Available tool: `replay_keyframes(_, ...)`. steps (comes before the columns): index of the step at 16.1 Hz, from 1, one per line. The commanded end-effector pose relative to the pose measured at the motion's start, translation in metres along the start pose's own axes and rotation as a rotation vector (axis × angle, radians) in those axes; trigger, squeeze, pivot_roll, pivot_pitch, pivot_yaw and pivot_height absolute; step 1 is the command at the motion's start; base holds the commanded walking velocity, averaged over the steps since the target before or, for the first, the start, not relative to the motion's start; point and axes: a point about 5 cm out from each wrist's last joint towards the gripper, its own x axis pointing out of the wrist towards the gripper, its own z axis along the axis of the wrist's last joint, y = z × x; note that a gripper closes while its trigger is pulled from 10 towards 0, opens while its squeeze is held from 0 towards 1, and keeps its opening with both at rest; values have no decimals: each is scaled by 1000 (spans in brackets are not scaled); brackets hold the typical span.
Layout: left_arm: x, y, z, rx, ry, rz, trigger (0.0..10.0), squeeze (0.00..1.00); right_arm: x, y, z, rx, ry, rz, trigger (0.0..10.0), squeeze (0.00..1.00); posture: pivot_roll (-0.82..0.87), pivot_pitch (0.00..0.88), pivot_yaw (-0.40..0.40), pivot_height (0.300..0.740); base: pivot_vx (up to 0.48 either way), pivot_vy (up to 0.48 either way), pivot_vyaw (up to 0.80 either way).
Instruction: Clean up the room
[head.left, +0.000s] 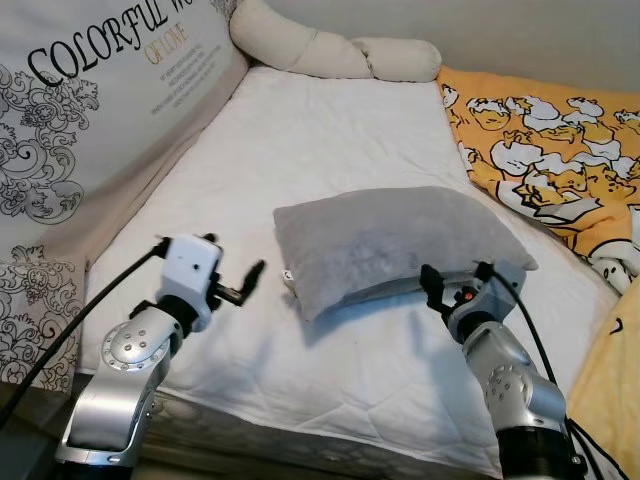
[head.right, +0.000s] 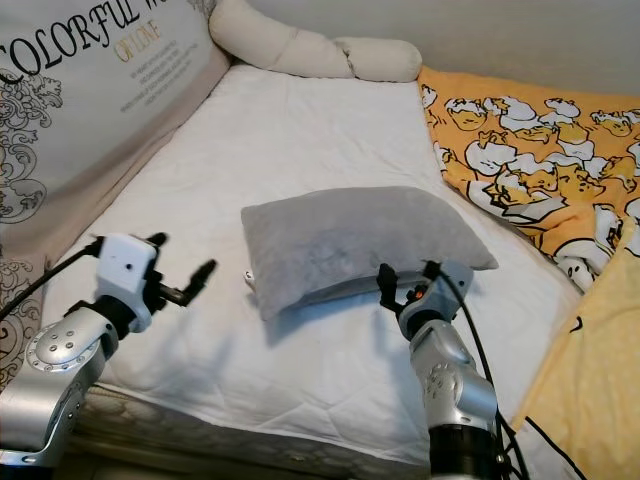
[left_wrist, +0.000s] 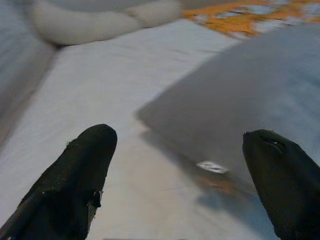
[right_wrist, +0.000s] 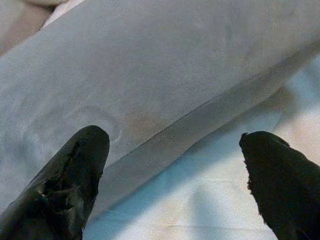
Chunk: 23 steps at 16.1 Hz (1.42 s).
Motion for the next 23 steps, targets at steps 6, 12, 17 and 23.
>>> replay_keyframes(6, 1, -9, 6, 75, 38, -234, 10000, 0, 39, 11, 2, 355, 109, 35, 10000, 1000, 15, 0, -10, 740, 0, 0, 0)
replay_keyframes(12, -4, -14, 6, 119, 97, -371, 10000, 0, 53, 36, 1, 476, 168, 117, 10000, 1000, 57, 0, -12, 740, 0, 0, 0)
replay_keyframes(17, -10, -15, 6, 126, 130, -450, 10000, 0, 58, 46, 7, 453, 148, 106, 431, 0, 55, 0, -8, 740, 0, 0, 0)
replay_keyframes(23, -12, -16, 1, 125, 170, -496, 10000, 0, 58, 38, 5, 457, 125, 21, 0, 0, 52, 0, -16, 740, 0, 0, 0)
